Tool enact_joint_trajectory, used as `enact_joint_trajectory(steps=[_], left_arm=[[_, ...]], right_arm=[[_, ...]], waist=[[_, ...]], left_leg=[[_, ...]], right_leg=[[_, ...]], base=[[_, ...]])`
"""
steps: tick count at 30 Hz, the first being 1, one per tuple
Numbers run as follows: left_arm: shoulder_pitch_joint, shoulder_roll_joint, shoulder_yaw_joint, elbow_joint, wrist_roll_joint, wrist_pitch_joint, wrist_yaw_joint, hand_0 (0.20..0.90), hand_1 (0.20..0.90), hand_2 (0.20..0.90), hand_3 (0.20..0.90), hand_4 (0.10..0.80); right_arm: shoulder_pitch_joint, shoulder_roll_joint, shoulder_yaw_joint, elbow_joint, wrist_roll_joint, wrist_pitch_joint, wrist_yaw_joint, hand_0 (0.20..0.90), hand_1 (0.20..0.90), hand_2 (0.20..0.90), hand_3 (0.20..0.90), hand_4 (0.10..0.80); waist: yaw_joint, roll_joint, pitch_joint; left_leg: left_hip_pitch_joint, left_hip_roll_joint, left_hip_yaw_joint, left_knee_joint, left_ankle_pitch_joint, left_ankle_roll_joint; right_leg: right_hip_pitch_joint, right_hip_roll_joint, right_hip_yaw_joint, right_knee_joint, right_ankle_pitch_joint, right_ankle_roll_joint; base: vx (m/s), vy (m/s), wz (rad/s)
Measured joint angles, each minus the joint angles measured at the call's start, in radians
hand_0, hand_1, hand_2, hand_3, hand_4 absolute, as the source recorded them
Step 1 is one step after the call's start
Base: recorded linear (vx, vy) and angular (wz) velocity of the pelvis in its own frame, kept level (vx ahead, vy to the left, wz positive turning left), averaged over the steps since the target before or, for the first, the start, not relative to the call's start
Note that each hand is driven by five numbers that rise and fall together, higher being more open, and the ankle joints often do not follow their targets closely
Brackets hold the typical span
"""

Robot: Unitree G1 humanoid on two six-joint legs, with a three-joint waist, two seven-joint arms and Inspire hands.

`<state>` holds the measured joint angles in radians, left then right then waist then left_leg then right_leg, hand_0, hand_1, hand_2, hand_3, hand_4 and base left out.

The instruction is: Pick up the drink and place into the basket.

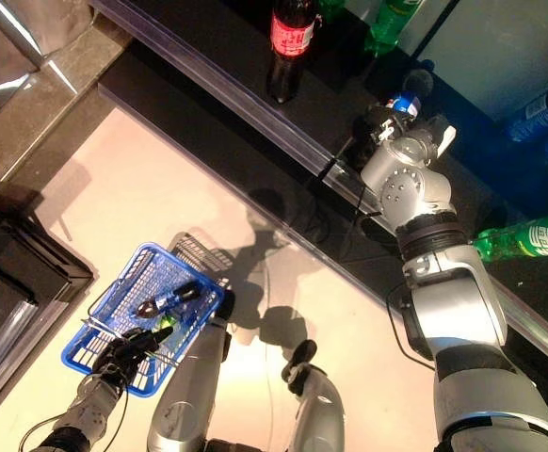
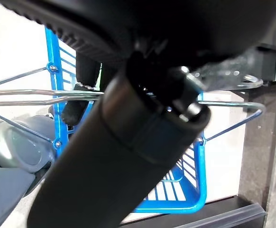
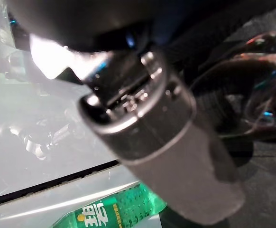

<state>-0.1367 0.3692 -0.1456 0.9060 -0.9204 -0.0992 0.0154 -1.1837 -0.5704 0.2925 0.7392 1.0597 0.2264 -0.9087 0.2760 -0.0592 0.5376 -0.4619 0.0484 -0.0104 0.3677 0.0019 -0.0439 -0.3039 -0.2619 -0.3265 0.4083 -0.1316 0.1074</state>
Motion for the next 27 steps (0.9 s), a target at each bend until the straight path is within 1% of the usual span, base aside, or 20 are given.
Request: enact_joint_trajectory(steps=[5, 6, 9, 10, 13, 17, 19, 22, 23, 24, 25, 26, 27], left_arm=[[0.0, 0.01, 0.003, -0.017, -0.002, 0.0, 0.0, 0.3, 0.3, 0.3, 0.2, 0.1], [0.0, 0.012, 0.004, -0.018, -0.002, 0.0, 0.0, 0.3, 0.3, 0.3, 0.2, 0.1], [0.0, 0.024, 0.006, -0.023, -0.004, 0.0, -0.001, 0.3, 0.3, 0.3, 0.2, 0.1], [0.0, 0.031, 0.006, -0.022, -0.008, 0.002, -0.001, 0.3, 0.3, 0.3, 0.2, 0.1], [-0.001, 0.037, 0.005, -0.024, -0.009, 0.002, -0.002, 0.3, 0.3, 0.3, 0.2, 0.1], [-0.001, 0.037, 0.003, -0.024, -0.009, 0.002, -0.003, 0.3, 0.3, 0.3, 0.2, 0.1], [-0.001, 0.037, 0.002, -0.026, -0.01, 0.001, -0.005, 0.3, 0.3, 0.3, 0.2, 0.1], [-0.003, 0.037, -0.001, -0.026, -0.012, -0.001, -0.008, 0.3, 0.3, 0.3, 0.2, 0.1], [-0.005, 0.037, -0.001, -0.026, -0.012, -0.001, -0.009, 0.3, 0.3, 0.3, 0.2, 0.1], [-0.006, 0.037, -0.002, -0.027, -0.012, -0.001, -0.011, 0.3, 0.3, 0.3, 0.2, 0.1], [-0.006, 0.038, -0.004, -0.027, -0.013, 0.0, -0.011, 0.3, 0.3, 0.3, 0.2, 0.1], [-0.006, 0.038, -0.004, -0.027, -0.014, 0.0, -0.011, 0.3, 0.3, 0.3, 0.2, 0.1], [-0.006, 0.04, -0.004, -0.026, -0.015, 0.0, -0.017, 0.3, 0.3, 0.3, 0.2, 0.1]], right_arm=[[-0.048, -0.001, 0.032, 0.052, 0.006, 0.004, -0.001, 0.9, 0.9, 0.9, 0.9, 0.8], [-0.055, -0.001, 0.035, 0.063, 0.011, 0.004, 0.0, 0.9, 0.9, 0.9, 0.9, 0.8], [-0.092, -0.005, 0.063, 0.112, 0.026, 0.014, 0.0, 0.9, 0.9, 0.9, 0.9, 0.8], [-0.093, -0.007, 0.065, 0.121, 0.035, 0.021, 0.0, 0.9, 0.9, 0.9, 0.9, 0.8], [-0.102, -0.024, 0.067, 0.145, 0.052, 0.043, 0.0, 0.9, 0.9, 0.9, 0.9, 0.8], [-0.144, -0.034, 0.106, 0.212, 0.056, 0.076, 0.013, 0.9, 0.9, 0.9, 0.9, 0.8], [-0.181, -0.045, 0.13, 0.275, 0.058, 0.107, 0.044, 0.9, 0.9, 0.9, 0.9, 0.8], [-0.226, -0.083, 0.166, 0.375, 0.056, 0.157, 0.12, 0.9, 0.9, 0.9, 0.9, 0.8], [-0.237, -0.104, 0.182, 0.398, 0.055, 0.186, 0.154, 0.9, 0.9, 0.9, 0.9, 0.8], [-0.245, -0.112, 0.186, 0.415, 0.051, 0.198, 0.172, 0.853, 0.853, 0.853, 0.845, 0.745], [-0.26, -0.121, 0.195, 0.438, 0.045, 0.218, 0.2, 0.634, 0.634, 0.634, 0.59, 0.49], [-0.265, -0.125, 0.197, 0.443, 0.04, 0.229, 0.212, 0.476, 0.476, 0.476, 0.406, 0.306], [-0.275, -0.132, 0.205, 0.46, 0.034, 0.246, 0.235, 0.333, 0.333, 0.333, 0.238, 0.138]], waist=[[0.001, -0.008, 0.0], [0.001, -0.009, 0.0], [0.004, -0.023, -0.001], [0.006, -0.032, -0.001], [0.022, -0.042, -0.002], [0.027, -0.043, -0.002], [0.027, -0.043, -0.002], [0.039, -0.043, -0.003], [0.048, -0.043, -0.003], [0.05, -0.043, -0.003], [0.051, -0.044, -0.003], [0.051, -0.044, -0.003], [0.052, -0.044, -0.003]], left_leg=[[-0.019, 0.008, -0.001, 0.0, 0.001, -0.001], [-0.019, 0.01, -0.002, 0.0, -0.003, -0.006], [-0.031, 0.013, -0.004, 0.0, -0.004, -0.004], [-0.032, 0.013, -0.004, 0.0, -0.001, -0.007], [-0.033, 0.013, -0.004, 0.001, 0.0, -0.005], [-0.035, 0.012, -0.004, 0.001, 0.003, 0.0], [-0.039, 0.011, -0.005, 0.0, 0.001, -0.004], [-0.047, 0.011, -0.007, 0.001, 0.001, -0.004], [-0.047, 0.01, -0.007, -0.001, 0.001, -0.003], [-0.047, 0.01, -0.008, -0.001, 0.001, -0.003], [-0.047, 0.008, -0.008, 0.0, 0.003, -0.001], [-0.047, 0.007, -0.008, 0.0, 0.005, 0.002], [-0.047, 0.006, -0.008, 0.0, 0.006, 0.003]], right_leg=[[-0.009, 0.016, 0.001, -0.022, 0.016, 0.0], [-0.008, 0.015, 0.001, -0.025, 0.017, 0.0], [-0.017, 0.019, 0.001, -0.029, 0.019, -0.001], [-0.016, 0.019, 0.002, -0.031, 0.019, 0.0], [-0.014, 0.02, 0.001, -0.039, 0.022, 0.001], [-0.012, 0.022, 0.001, -0.05, 0.029, 0.004], [-0.013, 0.022, 0.001, -0.051, 0.031, 0.004], [-0.017, 0.023, 0.0, -0.055, 0.034, 0.005], [-0.016, 0.023, 0.0, -0.061, 0.037, 0.006], [-0.015, 0.023, 0.0, -0.063, 0.037, 0.007], [-0.015, 0.022, -0.001, -0.065, 0.038, 0.008], [-0.015, 0.021, -0.001, -0.065, 0.038, 0.009], [-0.014, 0.021, -0.002, -0.067, 0.039, 0.01]], base=[[0.041, -0.009, -0.04], [-0.066, 0.011, 0.03], [0.054, -0.012, 0.01], [0.0, 0.0, 0.0], [0.0, 0.0, 0.0], [0.0, 0.0, 0.0], [0.0, 0.0, 0.0], [-0.001, 0.001, 0.01], [0.0, 0.0, 0.0], [0.0, 0.0, 0.0], [0.0, 0.0, 0.0], [0.0, 0.0, 0.0], [0.0, 0.0, 0.0]])
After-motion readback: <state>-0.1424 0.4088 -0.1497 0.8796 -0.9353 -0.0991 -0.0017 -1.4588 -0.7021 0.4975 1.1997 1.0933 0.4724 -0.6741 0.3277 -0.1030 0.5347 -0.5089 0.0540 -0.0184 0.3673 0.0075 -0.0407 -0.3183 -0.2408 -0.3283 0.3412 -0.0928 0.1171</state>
